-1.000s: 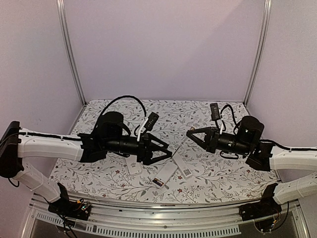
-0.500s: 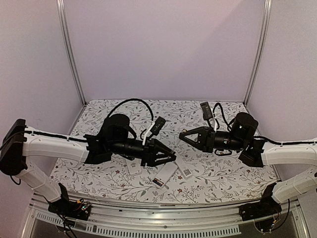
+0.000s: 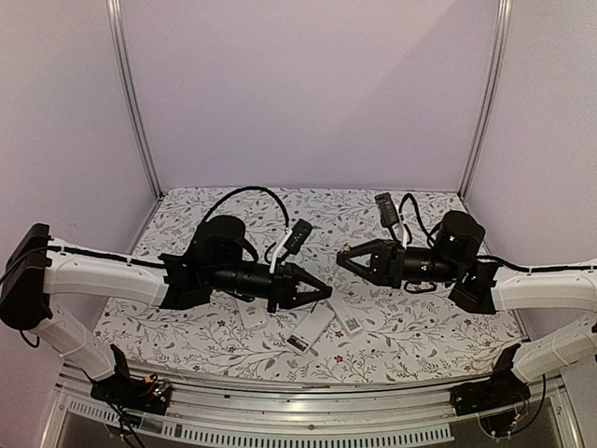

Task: Unload the batteries from the remote control
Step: Pass from the right arm to the left

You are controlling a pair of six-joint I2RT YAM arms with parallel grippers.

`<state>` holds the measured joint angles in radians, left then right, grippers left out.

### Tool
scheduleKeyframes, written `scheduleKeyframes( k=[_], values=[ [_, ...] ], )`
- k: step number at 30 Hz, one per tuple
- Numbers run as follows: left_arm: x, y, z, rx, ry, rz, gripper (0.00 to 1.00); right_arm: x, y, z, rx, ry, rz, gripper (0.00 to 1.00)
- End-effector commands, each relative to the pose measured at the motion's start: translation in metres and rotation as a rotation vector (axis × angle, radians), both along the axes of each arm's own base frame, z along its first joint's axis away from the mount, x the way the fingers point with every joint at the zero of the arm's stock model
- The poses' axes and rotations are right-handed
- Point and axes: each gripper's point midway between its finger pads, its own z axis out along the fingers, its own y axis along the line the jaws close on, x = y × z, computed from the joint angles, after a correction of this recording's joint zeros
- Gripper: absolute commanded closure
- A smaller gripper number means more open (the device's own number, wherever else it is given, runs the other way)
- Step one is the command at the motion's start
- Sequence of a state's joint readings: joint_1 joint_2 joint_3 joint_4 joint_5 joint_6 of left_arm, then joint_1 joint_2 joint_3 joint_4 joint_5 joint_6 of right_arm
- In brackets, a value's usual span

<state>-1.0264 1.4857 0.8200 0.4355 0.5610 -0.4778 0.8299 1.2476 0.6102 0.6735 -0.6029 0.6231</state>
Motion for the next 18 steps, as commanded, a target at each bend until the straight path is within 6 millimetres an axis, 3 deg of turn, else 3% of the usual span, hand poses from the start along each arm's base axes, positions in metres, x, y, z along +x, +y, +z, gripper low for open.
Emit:
scheduleKeyframes(
  k=[1, 4, 7, 11, 18],
  values=[
    [0.003, -0.004, -0.002, 0.006, -0.059, 0.058, 1.00, 0.013, -0.002, 0.002, -0.016, 0.014, -0.066, 0.46],
    [0.021, 0.002, -0.009, 0.052, -0.102, 0.207, 1.00, 0.032, -0.009, -0.003, -0.050, 0.055, -0.190, 0.28],
    [0.040, 0.009, -0.023, 0.131, -0.124, 0.343, 1.00, 0.053, -0.017, -0.013, -0.117, 0.131, -0.336, 0.25],
    [0.053, 0.012, -0.034, 0.209, -0.136, 0.451, 1.00, 0.059, -0.012, -0.021, -0.164, 0.185, -0.407, 0.31],
    [0.051, 0.010, -0.038, 0.212, -0.117, 0.463, 1.00, 0.064, 0.003, -0.033, -0.209, 0.230, -0.453, 0.41]
  ],
)
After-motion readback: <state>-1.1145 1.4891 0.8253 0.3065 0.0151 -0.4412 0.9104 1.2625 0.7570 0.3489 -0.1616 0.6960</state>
